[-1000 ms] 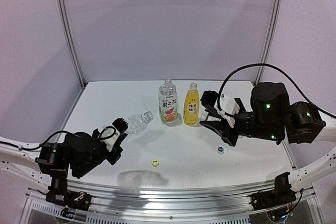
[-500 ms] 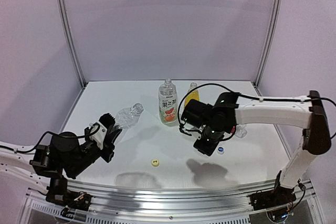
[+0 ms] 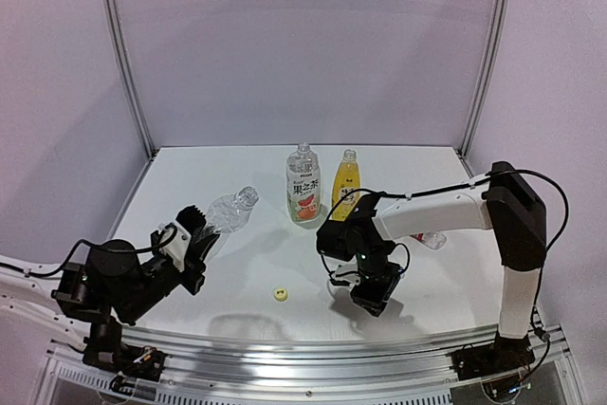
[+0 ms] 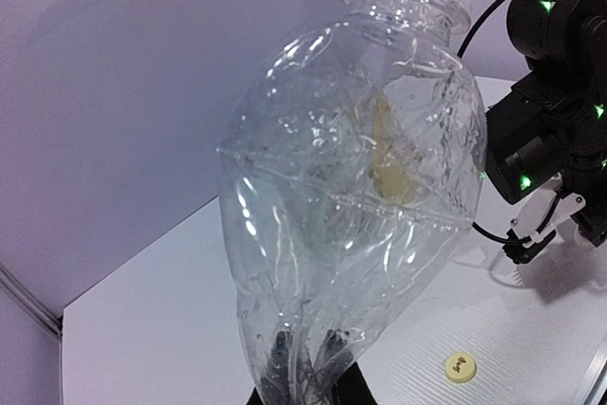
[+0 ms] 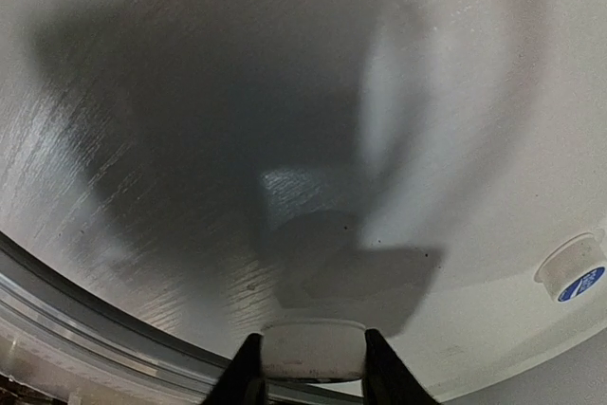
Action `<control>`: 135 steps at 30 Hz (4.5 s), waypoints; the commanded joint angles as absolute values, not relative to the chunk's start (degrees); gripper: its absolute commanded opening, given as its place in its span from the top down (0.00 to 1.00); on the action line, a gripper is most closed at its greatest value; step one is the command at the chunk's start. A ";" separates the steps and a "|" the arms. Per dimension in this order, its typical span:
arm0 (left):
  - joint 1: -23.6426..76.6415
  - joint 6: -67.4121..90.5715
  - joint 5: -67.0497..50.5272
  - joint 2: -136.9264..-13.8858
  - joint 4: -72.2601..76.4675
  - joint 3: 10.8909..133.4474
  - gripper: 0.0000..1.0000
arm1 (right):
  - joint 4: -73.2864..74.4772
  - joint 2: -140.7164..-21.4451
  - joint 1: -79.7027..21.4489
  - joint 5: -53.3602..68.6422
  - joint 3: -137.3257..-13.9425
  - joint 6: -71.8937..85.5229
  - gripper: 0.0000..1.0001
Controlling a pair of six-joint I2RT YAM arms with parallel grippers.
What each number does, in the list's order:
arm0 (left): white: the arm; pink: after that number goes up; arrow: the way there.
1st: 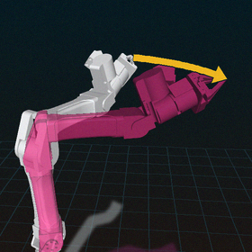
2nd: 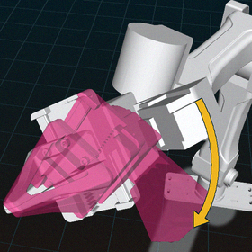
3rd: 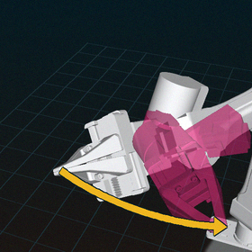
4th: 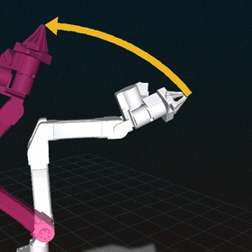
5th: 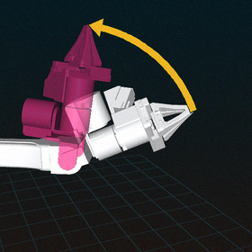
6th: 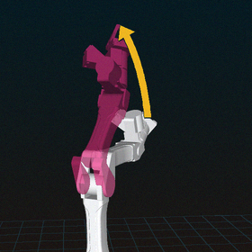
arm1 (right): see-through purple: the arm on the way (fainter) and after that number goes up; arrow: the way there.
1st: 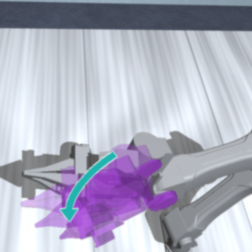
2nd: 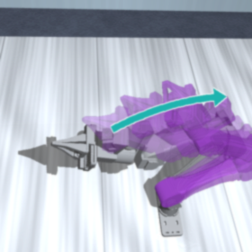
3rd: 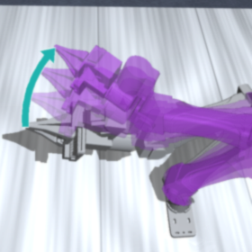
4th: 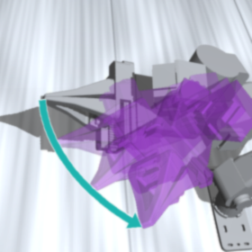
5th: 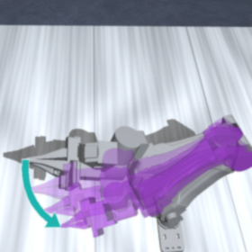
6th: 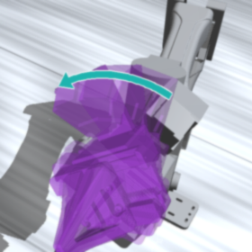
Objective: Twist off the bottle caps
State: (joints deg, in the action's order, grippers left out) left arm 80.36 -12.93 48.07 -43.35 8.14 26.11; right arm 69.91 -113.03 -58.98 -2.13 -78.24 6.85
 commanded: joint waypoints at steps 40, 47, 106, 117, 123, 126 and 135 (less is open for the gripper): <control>69.08 4.81 13.51 -53.42 25.38 20.99 1.00 | -29.08 -69.68 -54.45 36.78 -40.99 18.68 0.10; 68.74 6.60 7.14 -59.06 25.98 23.27 1.00 | -29.45 -70.22 -55.36 32.67 -41.77 18.78 0.05; 68.18 7.29 29.28 -41.97 7.51 23.40 0.07 | 31.25 -91.28 -58.89 -1.12 -88.09 9.47 1.00; 67.94 7.19 29.52 -35.68 6.50 22.49 0.07 | 42.59 -103.08 -57.95 -6.66 -102.66 10.23 1.00; 67.95 7.43 28.36 -37.21 6.85 22.76 0.07 | 41.43 -105.36 -55.70 -4.48 -103.01 10.26 1.00; 67.94 7.30 28.26 -37.68 6.94 22.80 0.08 | 40.08 -106.13 -54.53 -3.34 -102.30 10.25 1.00; 67.99 7.30 27.69 -37.87 7.12 22.85 0.07 | 33.67 -105.36 -52.38 -1.83 -97.25 10.14 0.99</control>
